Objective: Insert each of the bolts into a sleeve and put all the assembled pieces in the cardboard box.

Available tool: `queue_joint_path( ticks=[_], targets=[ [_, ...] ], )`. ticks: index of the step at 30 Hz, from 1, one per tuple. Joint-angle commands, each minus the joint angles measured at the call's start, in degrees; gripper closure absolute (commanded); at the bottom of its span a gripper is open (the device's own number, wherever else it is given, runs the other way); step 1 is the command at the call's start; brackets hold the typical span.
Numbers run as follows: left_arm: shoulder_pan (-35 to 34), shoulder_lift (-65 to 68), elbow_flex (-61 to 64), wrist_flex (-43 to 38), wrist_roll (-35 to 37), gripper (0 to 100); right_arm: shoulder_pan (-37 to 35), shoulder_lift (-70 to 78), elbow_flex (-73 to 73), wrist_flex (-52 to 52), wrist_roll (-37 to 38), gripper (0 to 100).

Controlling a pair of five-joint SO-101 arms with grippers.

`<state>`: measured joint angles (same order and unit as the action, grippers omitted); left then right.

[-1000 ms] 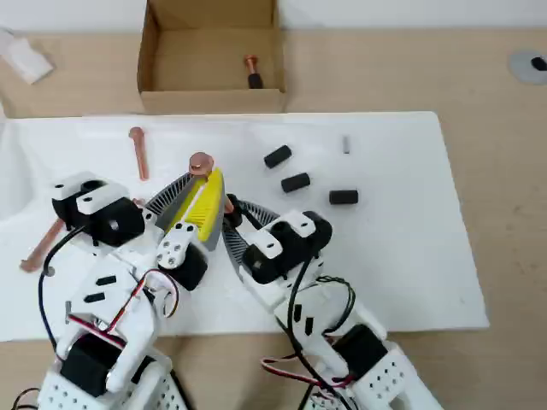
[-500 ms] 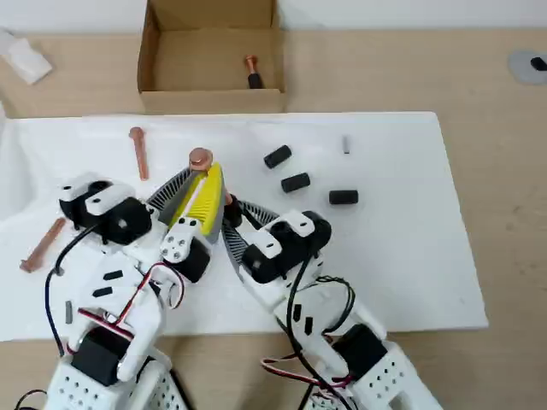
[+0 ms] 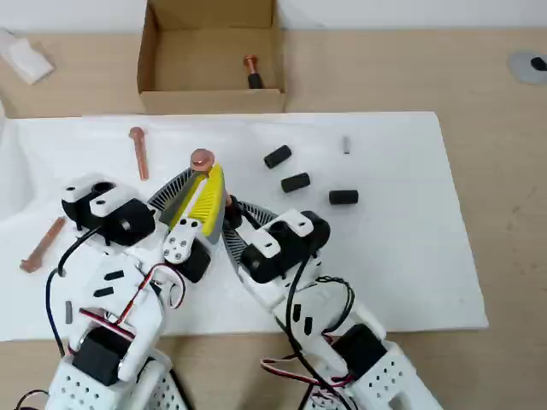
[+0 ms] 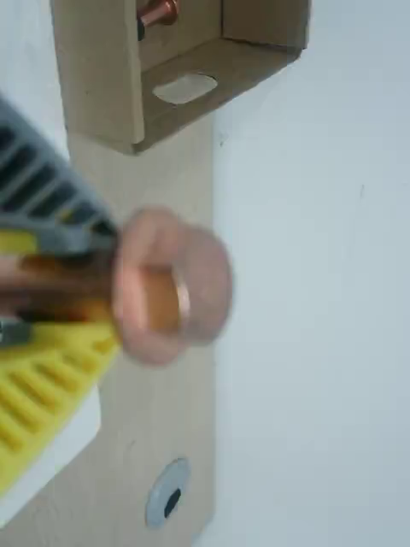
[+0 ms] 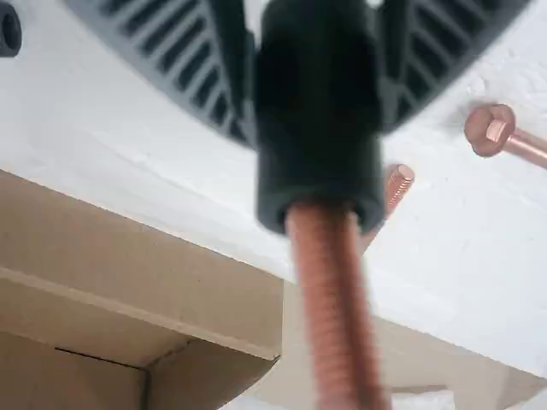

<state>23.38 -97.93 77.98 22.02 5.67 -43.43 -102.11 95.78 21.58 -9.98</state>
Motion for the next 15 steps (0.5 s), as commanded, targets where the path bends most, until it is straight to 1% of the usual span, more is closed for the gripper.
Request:
queue_joint_path(
  ticks=[1, 7, 13, 15],
  targets=[
    [-0.35, 0.04, -0.09, -1.05, -0.35, 99, -1.01, -0.75, -0.31, -1.49, -0.44, 98.9],
    [1.85, 0.04, -0.09, -0.97, -0.35, 99, -1.01, -0.75, -0.31, -1.49, -0.44, 98.9],
    [2.02, 0.04, 0.0, -0.97, -0.44, 99, -0.84, -0.75, -0.22, -1.49, -0.44, 98.9],
    [2.2, 0.04, 0.0, -0.62, -1.85, 99, -0.84, -1.01, 0.57, -1.49, -0.44, 98.9]
  ],
)
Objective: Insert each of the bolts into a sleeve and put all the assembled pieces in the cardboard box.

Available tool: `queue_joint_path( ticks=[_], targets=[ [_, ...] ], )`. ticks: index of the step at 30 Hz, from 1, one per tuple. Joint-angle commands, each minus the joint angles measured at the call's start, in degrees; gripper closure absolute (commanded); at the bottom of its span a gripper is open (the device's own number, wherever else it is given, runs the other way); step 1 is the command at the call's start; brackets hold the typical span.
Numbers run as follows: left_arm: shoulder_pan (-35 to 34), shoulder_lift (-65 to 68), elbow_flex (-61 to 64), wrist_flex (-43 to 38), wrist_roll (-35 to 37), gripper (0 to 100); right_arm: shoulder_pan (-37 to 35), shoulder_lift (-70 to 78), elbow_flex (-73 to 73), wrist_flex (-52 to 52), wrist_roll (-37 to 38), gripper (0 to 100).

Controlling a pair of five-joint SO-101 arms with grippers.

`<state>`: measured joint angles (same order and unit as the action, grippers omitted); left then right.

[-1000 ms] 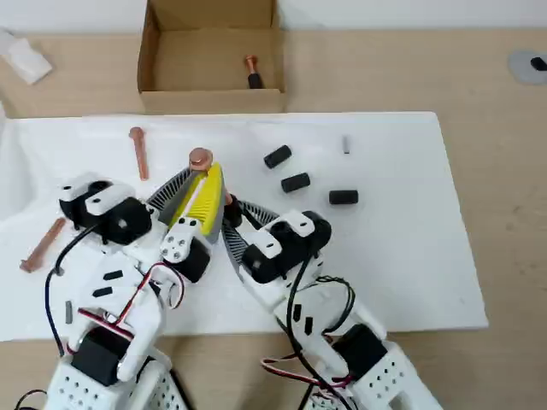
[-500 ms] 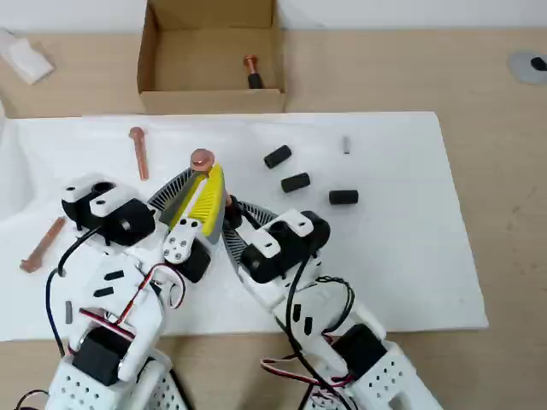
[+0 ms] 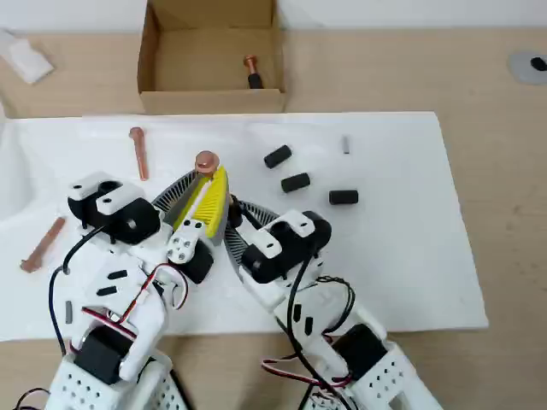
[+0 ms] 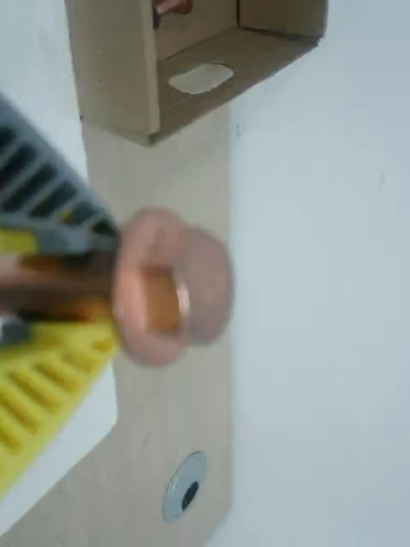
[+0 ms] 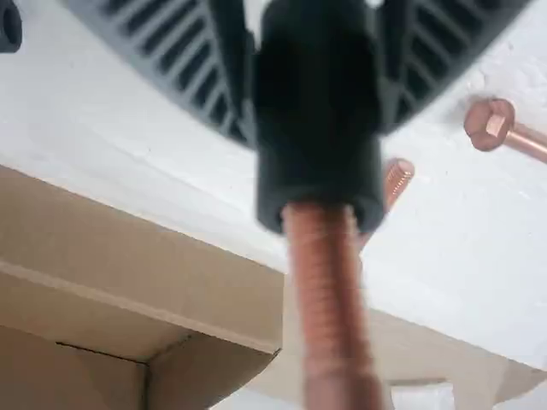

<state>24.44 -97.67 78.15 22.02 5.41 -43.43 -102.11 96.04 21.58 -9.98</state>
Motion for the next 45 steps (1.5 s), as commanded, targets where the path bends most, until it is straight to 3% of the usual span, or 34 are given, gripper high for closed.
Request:
queue_joint_path(
  ticks=[1, 7, 11, 17, 25, 39, 42, 45],
  targets=[
    [1.49, -0.22, -0.26, 0.09, -2.29, 99, -0.84, -1.1, 0.57, -1.49, -0.44, 98.9],
    [3.43, -0.4, -0.79, 3.43, -3.78, 97, -0.92, -1.19, 0.66, -1.49, -0.44, 98.9],
    [3.16, -0.31, -0.44, 3.87, 1.05, 91, -0.84, -1.19, 0.75, -1.49, -0.44, 98.9],
    [2.99, -0.31, -0.88, 6.68, 1.41, 89, -0.84, -1.19, 0.66, -1.49, -0.44, 98.9],
    [2.99, -0.31, -7.82, 18.29, 1.14, 86, -0.75, -0.92, 0.4, -1.49, -0.44, 98.9],
    [-1.14, 3.12, -20.31, 31.82, -1.58, 86, 4.79, 0.04, -8.75, 3.25, -0.53, 98.9],
    [-1.67, 8.13, -26.37, 35.6, -2.37, 87, 6.29, 4.79, -12.7, 2.81, -0.62, 98.9],
    [-6.33, 14.99, -31.65, 37.54, -4.04, 94, 8.66, 14.73, -20.62, 0.97, -0.7, 98.9]
  ],
)
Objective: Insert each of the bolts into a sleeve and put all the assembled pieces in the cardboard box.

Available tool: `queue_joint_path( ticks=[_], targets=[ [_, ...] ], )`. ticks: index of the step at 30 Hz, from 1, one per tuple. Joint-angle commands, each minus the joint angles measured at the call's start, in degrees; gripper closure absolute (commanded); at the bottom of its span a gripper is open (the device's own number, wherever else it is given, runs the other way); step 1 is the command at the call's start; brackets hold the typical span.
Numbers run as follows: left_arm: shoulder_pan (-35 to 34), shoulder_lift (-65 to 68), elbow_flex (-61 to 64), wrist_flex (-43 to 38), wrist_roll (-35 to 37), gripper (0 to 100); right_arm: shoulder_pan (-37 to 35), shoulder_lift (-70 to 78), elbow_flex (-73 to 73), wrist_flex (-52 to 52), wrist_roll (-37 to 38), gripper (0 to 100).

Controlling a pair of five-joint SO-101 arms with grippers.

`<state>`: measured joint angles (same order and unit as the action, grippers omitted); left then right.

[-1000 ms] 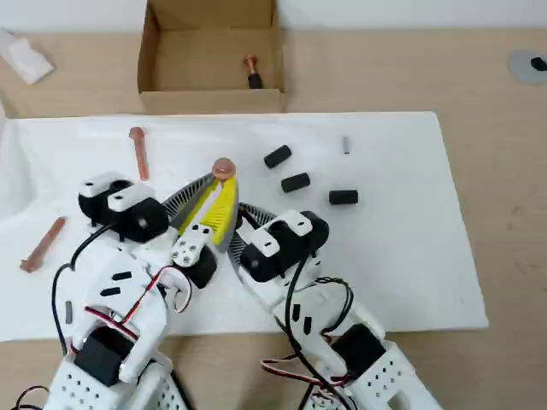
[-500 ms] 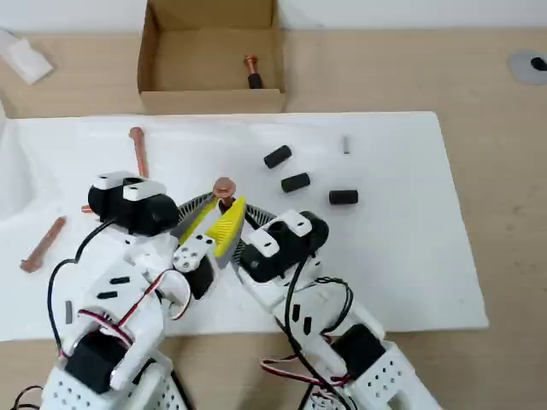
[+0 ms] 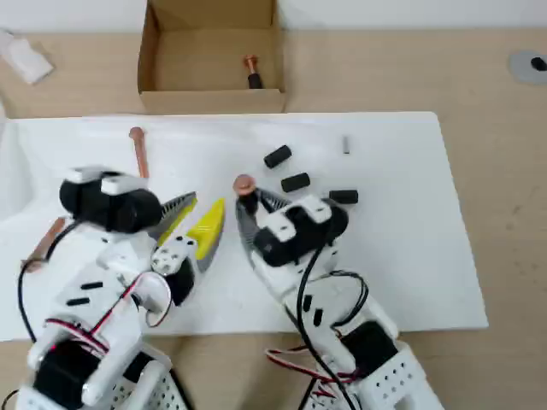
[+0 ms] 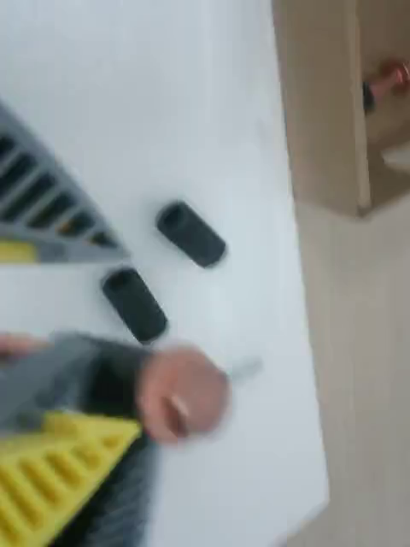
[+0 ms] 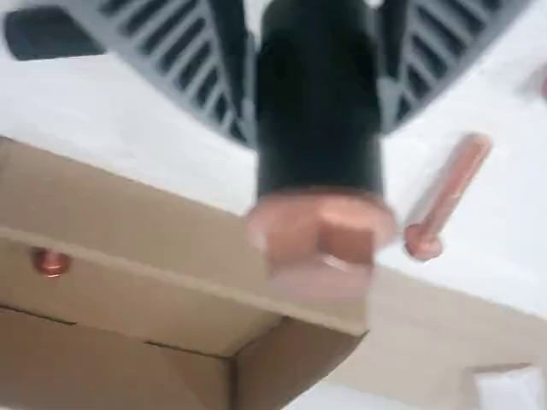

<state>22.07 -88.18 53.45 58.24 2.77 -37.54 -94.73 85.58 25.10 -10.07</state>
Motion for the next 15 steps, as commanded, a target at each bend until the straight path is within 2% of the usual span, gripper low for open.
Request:
queue_joint_path(
  ticks=[1, 3, 8, 15],
  targets=[
    [-6.15, 8.04, -8.26, 1.41, -2.55, 97, 3.82, 11.82, -13.49, -3.43, -0.62, 98.9],
    [-10.29, 12.44, -10.46, 1.41, -3.16, 100, 5.67, 21.41, -21.14, -4.75, -0.62, 98.9],
    [-19.78, 17.36, -12.22, 1.05, -1.67, 100, 8.48, 45.58, -44.26, -4.66, -0.7, 98.9],
    [-26.73, 17.71, -8.09, 0.18, -1.67, 100, 10.51, 76.88, -74.95, -2.73, -0.62, 98.9]
  ],
)
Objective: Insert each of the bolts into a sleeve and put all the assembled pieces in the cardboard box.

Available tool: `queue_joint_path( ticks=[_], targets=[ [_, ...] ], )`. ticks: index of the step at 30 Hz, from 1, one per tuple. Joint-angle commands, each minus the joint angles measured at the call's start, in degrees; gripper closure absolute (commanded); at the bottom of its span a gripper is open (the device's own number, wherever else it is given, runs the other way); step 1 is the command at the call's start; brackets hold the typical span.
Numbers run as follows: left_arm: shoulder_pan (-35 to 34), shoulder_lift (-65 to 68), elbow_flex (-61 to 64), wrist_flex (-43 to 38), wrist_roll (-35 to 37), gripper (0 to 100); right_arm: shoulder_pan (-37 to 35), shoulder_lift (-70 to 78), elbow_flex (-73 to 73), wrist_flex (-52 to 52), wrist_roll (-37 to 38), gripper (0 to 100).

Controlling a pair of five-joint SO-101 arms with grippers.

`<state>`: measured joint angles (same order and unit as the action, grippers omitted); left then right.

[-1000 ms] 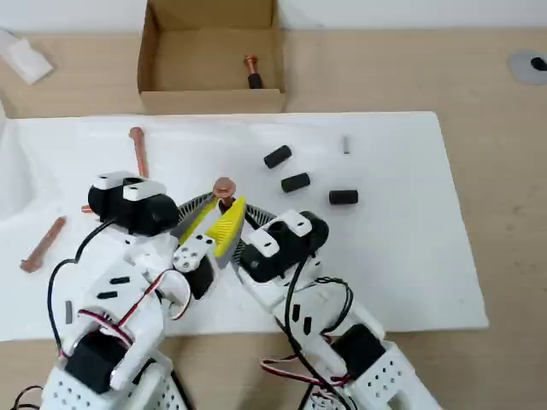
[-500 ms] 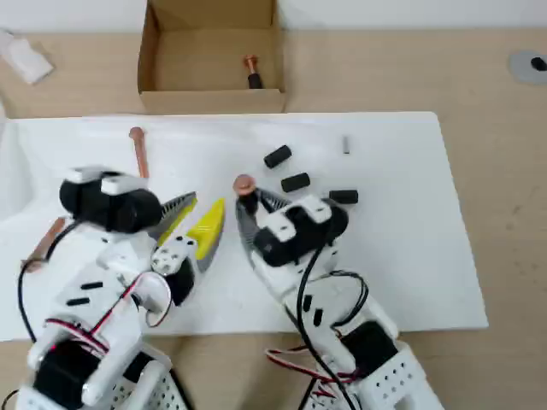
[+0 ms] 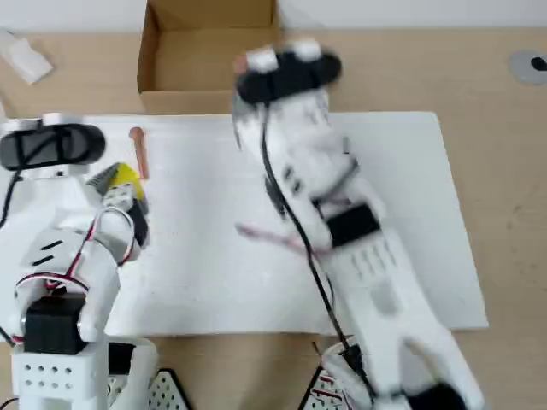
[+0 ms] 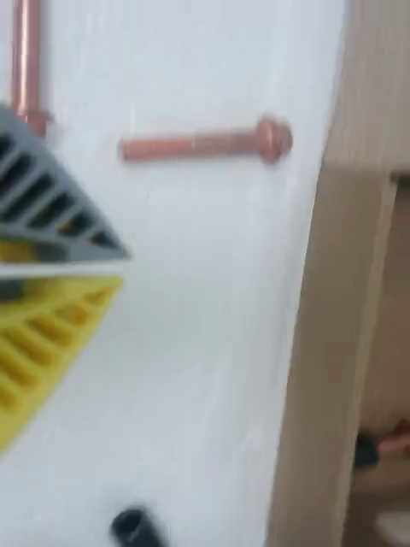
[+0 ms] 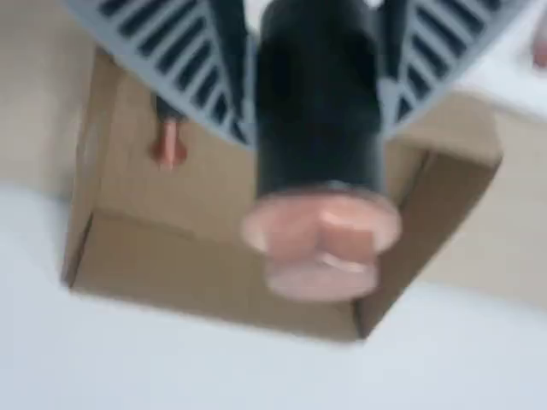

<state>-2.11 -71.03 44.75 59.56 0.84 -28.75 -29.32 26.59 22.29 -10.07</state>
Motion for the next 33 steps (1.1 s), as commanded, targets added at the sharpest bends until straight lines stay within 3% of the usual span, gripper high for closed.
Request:
queue_joint_path(
  ticks=[1, 11, 21, 26, 33],
  targets=[
    [-3.08, 0.22, 1.67, -1.76, 0.09, 100, 1.8, 15.78, -20.26, 1.05, -0.7, 98.9],
    [-6.24, 0.22, 5.8, -5.27, -0.09, 100, 7.52, 56.4, -60.44, 4.31, -4.4, 98.9],
    [-6.33, 0.22, 12.75, -12.57, -2.37, 100, 8.84, 89.01, -100.53, 16.09, -4.22, 98.9],
    [-6.42, 0.22, 13.27, -12.57, -2.46, 100, 10.59, 98.95, -110.37, 18.64, -4.31, 98.9],
    [-6.07, 0.22, 14.42, -12.92, -2.37, 100, 11.82, 102.11, -111.16, 19.16, -4.13, 98.9]
  ],
)
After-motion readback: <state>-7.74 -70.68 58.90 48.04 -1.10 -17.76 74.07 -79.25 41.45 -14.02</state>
